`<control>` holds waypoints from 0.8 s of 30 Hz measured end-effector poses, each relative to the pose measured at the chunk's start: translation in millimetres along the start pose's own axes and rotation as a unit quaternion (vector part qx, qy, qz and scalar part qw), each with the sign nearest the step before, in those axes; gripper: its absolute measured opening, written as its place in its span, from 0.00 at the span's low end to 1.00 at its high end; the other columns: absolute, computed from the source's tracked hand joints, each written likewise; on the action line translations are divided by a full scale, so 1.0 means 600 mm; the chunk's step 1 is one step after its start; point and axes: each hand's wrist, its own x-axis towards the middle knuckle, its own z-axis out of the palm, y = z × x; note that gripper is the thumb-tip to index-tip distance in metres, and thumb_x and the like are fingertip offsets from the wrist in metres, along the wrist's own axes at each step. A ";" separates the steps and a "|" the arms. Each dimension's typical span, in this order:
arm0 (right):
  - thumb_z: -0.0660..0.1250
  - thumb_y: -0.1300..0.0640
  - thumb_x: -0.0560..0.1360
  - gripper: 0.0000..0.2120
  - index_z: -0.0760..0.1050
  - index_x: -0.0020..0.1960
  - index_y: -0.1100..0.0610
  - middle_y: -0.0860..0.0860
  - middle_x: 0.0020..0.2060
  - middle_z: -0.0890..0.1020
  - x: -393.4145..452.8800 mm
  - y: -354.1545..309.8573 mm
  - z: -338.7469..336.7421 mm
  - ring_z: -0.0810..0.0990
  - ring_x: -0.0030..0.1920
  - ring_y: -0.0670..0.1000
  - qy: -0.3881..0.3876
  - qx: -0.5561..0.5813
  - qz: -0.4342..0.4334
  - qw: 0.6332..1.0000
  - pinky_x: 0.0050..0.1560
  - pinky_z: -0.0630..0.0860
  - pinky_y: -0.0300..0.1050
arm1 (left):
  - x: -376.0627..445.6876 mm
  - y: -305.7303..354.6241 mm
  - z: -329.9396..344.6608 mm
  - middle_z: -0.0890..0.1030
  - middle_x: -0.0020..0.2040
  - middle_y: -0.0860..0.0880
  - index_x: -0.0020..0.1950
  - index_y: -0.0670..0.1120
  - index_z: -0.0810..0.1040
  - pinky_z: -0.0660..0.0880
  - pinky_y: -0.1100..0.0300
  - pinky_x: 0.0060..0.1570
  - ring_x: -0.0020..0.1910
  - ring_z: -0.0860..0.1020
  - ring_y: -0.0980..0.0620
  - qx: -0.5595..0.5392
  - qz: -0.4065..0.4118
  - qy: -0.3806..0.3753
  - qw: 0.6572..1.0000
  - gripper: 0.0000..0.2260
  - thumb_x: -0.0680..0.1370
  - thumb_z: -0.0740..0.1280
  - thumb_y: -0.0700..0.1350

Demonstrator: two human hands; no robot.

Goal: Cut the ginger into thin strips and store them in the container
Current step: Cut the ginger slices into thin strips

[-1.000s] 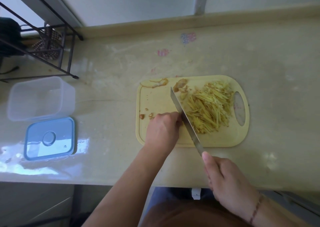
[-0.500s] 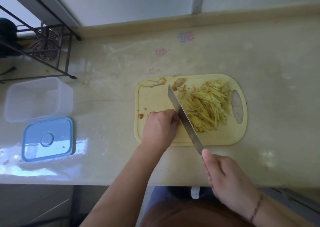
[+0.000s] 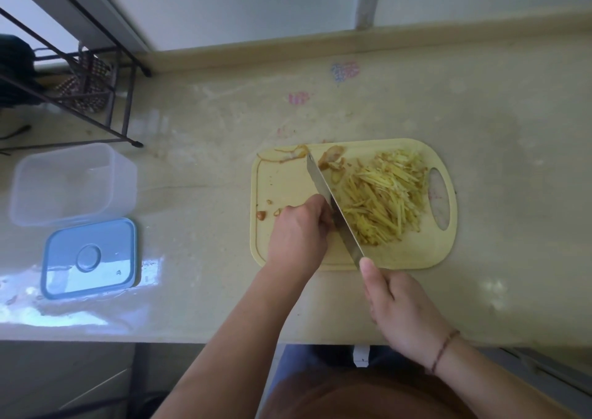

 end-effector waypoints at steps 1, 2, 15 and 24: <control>0.43 0.30 0.71 0.30 0.62 0.30 0.55 0.47 0.19 0.67 -0.001 0.000 -0.001 0.66 0.20 0.43 0.003 0.004 0.000 1.000 0.29 0.67 0.42 | -0.001 -0.002 0.000 0.82 0.37 0.44 0.45 0.45 0.77 0.77 0.46 0.35 0.36 0.77 0.40 -0.005 -0.003 -0.003 1.000 0.09 0.74 0.63 0.31; 0.44 0.30 0.71 0.29 0.62 0.29 0.54 0.46 0.18 0.66 -0.005 0.000 -0.003 0.66 0.19 0.43 0.003 0.011 0.004 1.000 0.27 0.66 0.41 | -0.002 -0.004 0.001 0.83 0.37 0.44 0.45 0.45 0.77 0.77 0.46 0.35 0.36 0.77 0.40 -0.010 -0.005 -0.005 1.000 0.10 0.73 0.63 0.31; 0.37 0.17 0.63 0.40 0.63 0.28 0.53 0.47 0.23 0.74 -0.032 0.020 -0.005 0.72 0.26 0.46 0.039 -0.006 -0.036 0.999 0.32 0.68 0.44 | 0.000 -0.002 -0.004 0.79 0.35 0.47 0.44 0.44 0.77 0.76 0.50 0.35 0.36 0.78 0.41 -0.001 0.013 0.001 1.000 0.04 0.75 0.66 0.35; 0.43 0.30 0.72 0.31 0.65 0.29 0.54 0.49 0.22 0.71 -0.028 0.019 0.002 0.73 0.28 0.44 0.036 -0.023 -0.018 0.999 0.32 0.68 0.43 | 0.004 -0.004 -0.003 0.81 0.36 0.48 0.44 0.43 0.79 0.77 0.50 0.37 0.38 0.78 0.43 -0.013 0.007 0.001 1.000 0.04 0.75 0.66 0.35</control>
